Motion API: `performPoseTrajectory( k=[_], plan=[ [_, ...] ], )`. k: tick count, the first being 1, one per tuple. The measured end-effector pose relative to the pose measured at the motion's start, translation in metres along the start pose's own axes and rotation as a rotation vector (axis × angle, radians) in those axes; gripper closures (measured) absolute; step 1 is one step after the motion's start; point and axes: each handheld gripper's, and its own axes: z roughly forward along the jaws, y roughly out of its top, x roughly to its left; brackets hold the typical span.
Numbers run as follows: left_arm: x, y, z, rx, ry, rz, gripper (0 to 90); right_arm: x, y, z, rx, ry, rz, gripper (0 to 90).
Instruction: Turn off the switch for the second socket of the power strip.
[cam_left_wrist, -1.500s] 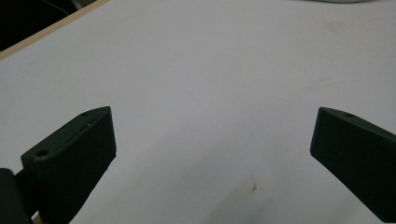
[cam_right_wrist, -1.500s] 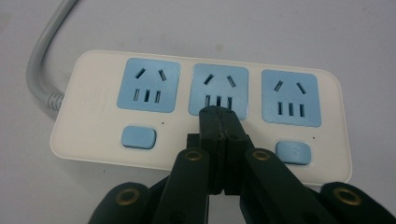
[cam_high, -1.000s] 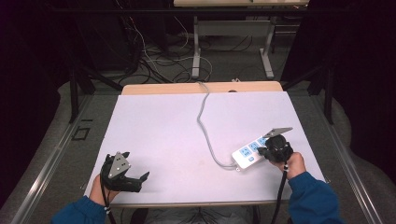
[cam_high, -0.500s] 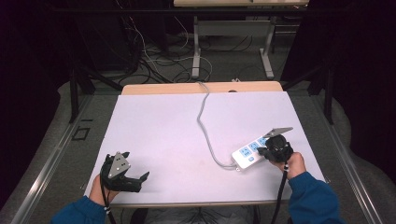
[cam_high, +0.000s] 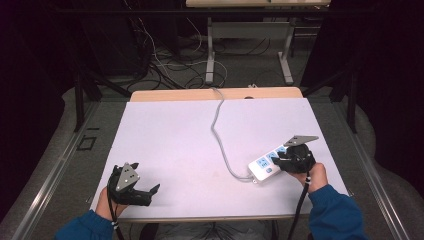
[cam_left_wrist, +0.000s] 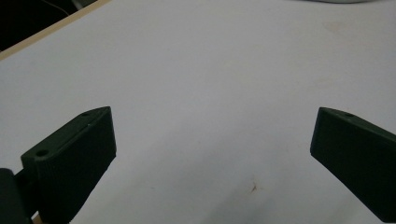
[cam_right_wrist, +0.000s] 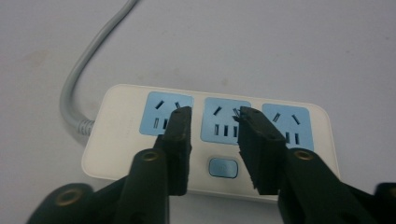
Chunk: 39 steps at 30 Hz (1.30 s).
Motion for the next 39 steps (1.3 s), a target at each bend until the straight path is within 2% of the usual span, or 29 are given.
performPoseTrajectory(
  k=[5, 8, 9, 10, 13, 14, 15, 22, 30, 39],
  plan=[
    [0.0, 0.0, -0.001, -0.001, 0.003, 0.003, 0.1, 0.003, 0.0, -0.005, -0.014, 0.009, -0.004, 34.4],
    [0.0, 0.0, -0.001, -0.002, 0.002, 0.0, 0.1, 0.006, 0.0, -0.007, -0.024, 0.015, -0.024, 21.7],
    [0.001, 0.0, -0.001, 0.0, 0.009, 0.011, 0.1, 0.009, 0.0, -0.009, -0.024, 0.015, -0.015, 17.7],
    [0.0, 0.0, -0.001, -0.002, 0.002, -0.001, 0.1, 0.01, 0.0, -0.01, -0.028, 0.018, -0.022, 15.3],
    [0.001, 0.0, -0.001, 0.0, 0.01, 0.011, 0.1, 0.014, -0.001, -0.015, -0.048, 0.024, -0.033, 10.5],
    [0.0, 0.0, -0.001, -0.003, 0.002, -0.002, 0.1, 0.015, -0.001, -0.016, -0.051, 0.034, -0.037, 8.6],
    [0.001, 0.0, -0.001, -0.001, 0.008, 0.008, 0.1, 0.016, -0.001, -0.017, -0.056, 0.037, -0.042, 7.2],
    [0.0, 0.0, -0.001, -0.002, 0.004, 0.0, 0.1, 0.023, -0.005, -0.026, -0.072, 0.047, -0.045, 0.0],
    [0.0, 0.0, -0.001, -0.001, 0.003, 0.0, 0.0, 0.028, -0.012, -0.033, -0.097, 0.047, -0.065, 0.0],
    [0.0, 0.0, -0.001, -0.002, 0.004, 0.0, 0.1, 0.033, -0.021, -0.037, -0.11, 0.043, -0.061, 0.0]
  ],
)
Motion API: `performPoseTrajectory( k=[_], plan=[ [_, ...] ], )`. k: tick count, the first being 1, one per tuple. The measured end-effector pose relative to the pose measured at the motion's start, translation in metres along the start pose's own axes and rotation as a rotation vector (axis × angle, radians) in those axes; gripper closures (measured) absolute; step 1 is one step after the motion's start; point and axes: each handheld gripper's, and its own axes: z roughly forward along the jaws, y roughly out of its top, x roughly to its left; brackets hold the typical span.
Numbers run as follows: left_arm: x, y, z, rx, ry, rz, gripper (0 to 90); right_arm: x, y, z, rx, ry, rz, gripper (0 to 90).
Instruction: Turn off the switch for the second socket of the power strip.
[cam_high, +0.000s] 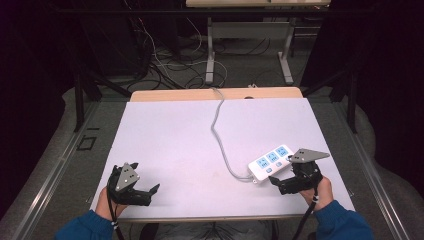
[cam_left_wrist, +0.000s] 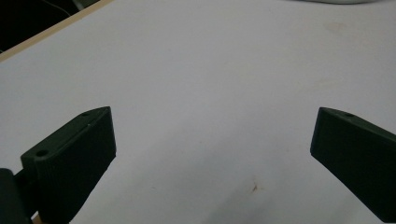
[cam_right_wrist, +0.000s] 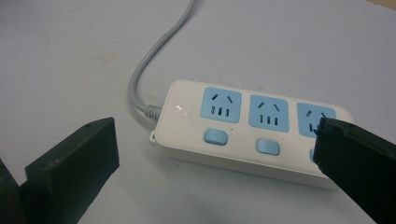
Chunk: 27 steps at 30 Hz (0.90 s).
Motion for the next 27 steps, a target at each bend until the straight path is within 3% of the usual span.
performPoseTrajectory(
  k=[27],
  plan=[
    [0.0, 0.0, 0.0, 0.0, -0.002, 0.004, 0.1, 0.006, -0.023, -0.012, -0.016, -0.025, -0.021, 0.0]
  ],
)
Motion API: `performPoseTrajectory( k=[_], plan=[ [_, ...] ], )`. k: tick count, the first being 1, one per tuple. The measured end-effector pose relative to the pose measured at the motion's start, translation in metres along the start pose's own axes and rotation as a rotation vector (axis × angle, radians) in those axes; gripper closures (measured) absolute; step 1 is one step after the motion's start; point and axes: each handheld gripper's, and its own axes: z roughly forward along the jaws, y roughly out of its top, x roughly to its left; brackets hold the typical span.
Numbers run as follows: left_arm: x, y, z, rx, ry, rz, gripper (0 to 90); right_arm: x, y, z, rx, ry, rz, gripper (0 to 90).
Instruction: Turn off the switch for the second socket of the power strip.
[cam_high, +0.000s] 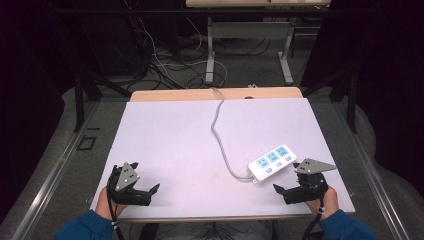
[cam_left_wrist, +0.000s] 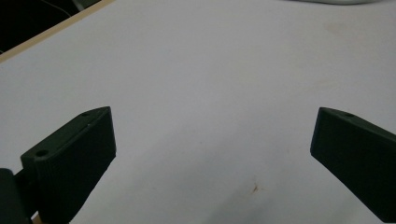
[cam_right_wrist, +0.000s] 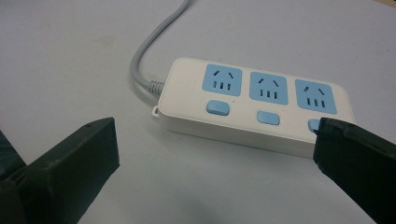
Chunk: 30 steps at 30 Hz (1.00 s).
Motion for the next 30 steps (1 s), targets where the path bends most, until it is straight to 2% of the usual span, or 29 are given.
performPoseTrajectory(
  k=[3, 8, 14, 16, 18, 20, 22, 23, 25, 26, 28, 30],
  plan=[
    [0.0, 0.0, 0.0, 0.0, 0.0, 0.0, 0.1, -0.001, -0.001, -0.002, 0.003, 0.006, -0.013, 0.0],
    [0.0, 0.0, 0.0, 0.0, 0.0, 0.002, 0.0, 0.001, -0.003, -0.003, -0.013, -0.006, 0.005, 0.0],
    [0.0, 0.0, 0.0, -0.001, 0.0, -0.002, 0.0, 0.002, -0.006, -0.004, -0.019, -0.019, -0.016, 0.0],
    [0.0, 0.0, 0.0, -0.002, 0.0, -0.002, 0.0, 0.003, -0.007, -0.005, -0.012, -0.01, -0.001, 0.0],
    [0.0, 0.0, 0.001, -0.001, 0.0, -0.002, 0.1, 0.002, -0.007, -0.005, -0.017, -0.01, -0.014, 0.0],
    [0.0, 0.0, 0.001, -0.001, 0.001, -0.002, 0.1, 0.003, -0.008, -0.006, -0.019, -0.021, 0.0, 0.0],
    [0.0, 0.0, 0.001, -0.001, 0.001, -0.002, 0.1, 0.003, -0.009, -0.006, -0.021, -0.015, -0.006, 0.0],
    [0.0, 0.0, 0.0, -0.001, 0.008, 0.009, 0.0, 0.004, -0.01, -0.006, -0.018, -0.017, 0.004, 0.0],
    [0.0, 0.0, 0.0, -0.001, 0.008, 0.009, 0.0, 0.004, -0.011, -0.007, -0.018, -0.016, -0.001, 0.0],
    [-0.001, 0.0, 0.001, -0.002, -0.001, -0.004, 0.0, 0.004, -0.011, -0.006, -0.026, -0.013, -0.011, 0.0],
    [0.0, 0.0, 0.001, -0.002, 0.0, -0.002, 0.0, 0.005, -0.012, -0.007, -0.015, -0.014, 0.002, 0.0],
    [0.0, 0.0, 0.0, -0.001, 0.008, 0.008, 0.0, 0.005, -0.013, -0.006, -0.024, -0.019, -0.006, 0.0]
  ],
)
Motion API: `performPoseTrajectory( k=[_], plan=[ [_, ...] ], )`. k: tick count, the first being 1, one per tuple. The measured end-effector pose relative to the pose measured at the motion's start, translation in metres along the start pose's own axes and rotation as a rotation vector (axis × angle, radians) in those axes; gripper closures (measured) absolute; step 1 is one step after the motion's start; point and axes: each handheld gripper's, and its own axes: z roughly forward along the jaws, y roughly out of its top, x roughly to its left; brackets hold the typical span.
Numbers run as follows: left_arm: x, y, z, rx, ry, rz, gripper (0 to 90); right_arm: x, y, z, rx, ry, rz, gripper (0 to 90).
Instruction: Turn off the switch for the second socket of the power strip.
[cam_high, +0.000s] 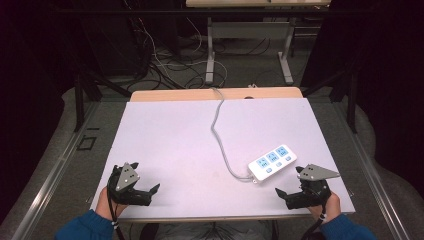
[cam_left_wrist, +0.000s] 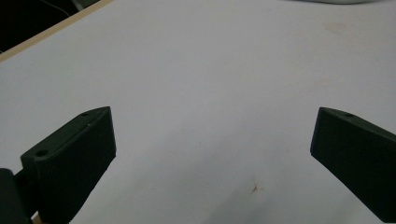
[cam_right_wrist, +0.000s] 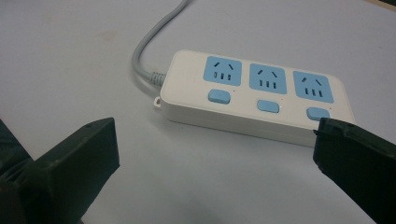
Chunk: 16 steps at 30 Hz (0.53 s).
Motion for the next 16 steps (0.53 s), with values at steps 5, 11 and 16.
performPoseTrajectory(
  k=[5, 11, 16],
  plan=[
    [-0.0006, -0.0002, 0.0003, 0.002, -0.008, -0.008, 0.0, 0.0003, -0.0024, 0.0012, 0.016, 0.012, -0.001, 0.0],
    [-0.0009, -0.0003, 0.0009, 0.004, -0.011, -0.012, 0.0, 0.0001, -0.0024, 0.0019, 0.023, 0.014, -0.013, 0.0],
    [-0.0008, -0.0002, 0.0012, 0.005, -0.011, -0.012, 0.0, 0.0004, -0.0022, 0.0022, 0.014, 0.011, -0.018, 0.0]
  ],
)
